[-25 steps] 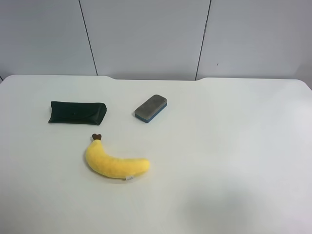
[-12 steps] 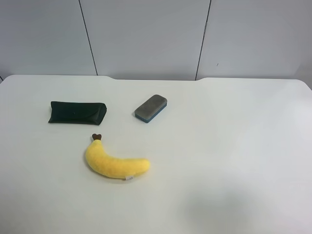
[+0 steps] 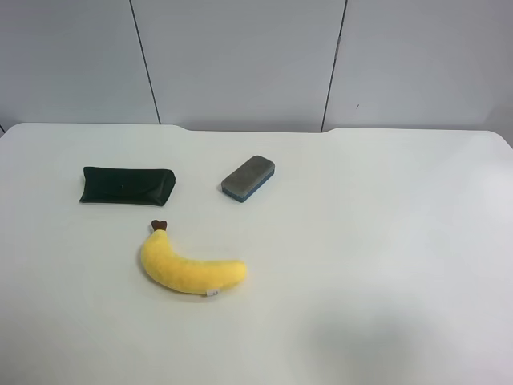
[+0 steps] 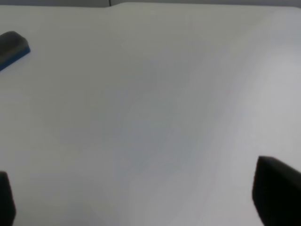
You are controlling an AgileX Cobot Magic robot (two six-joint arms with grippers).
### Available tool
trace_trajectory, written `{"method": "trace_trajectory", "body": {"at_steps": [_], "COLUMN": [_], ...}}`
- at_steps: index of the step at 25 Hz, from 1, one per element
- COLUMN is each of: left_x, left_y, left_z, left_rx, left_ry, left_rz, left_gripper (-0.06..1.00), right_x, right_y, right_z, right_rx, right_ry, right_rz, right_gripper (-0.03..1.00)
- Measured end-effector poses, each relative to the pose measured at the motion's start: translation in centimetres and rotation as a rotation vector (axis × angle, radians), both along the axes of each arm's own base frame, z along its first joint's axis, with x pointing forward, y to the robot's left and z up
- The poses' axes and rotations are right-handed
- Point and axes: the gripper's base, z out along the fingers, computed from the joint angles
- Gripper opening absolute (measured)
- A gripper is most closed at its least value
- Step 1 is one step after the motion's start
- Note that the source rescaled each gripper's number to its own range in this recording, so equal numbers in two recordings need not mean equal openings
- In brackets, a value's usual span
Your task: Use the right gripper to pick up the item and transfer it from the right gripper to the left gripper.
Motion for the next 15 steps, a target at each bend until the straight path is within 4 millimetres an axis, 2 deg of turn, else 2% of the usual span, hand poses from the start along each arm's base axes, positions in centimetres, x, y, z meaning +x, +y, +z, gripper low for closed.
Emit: {"method": "trace_trajectory", "body": {"at_steps": [15], "left_x": [0.0], "left_y": [0.0], "left_z": [0.0], "left_rx": [0.0], "left_ry": [0.0], "left_rz": [0.0], "left_gripper": [1.0], "right_x": [0.0], "right_y": [0.0], "right_z": [0.0], "right_rx": [0.0], "right_ry": [0.0], "right_rz": [0.0], "right_gripper": [1.0]}}
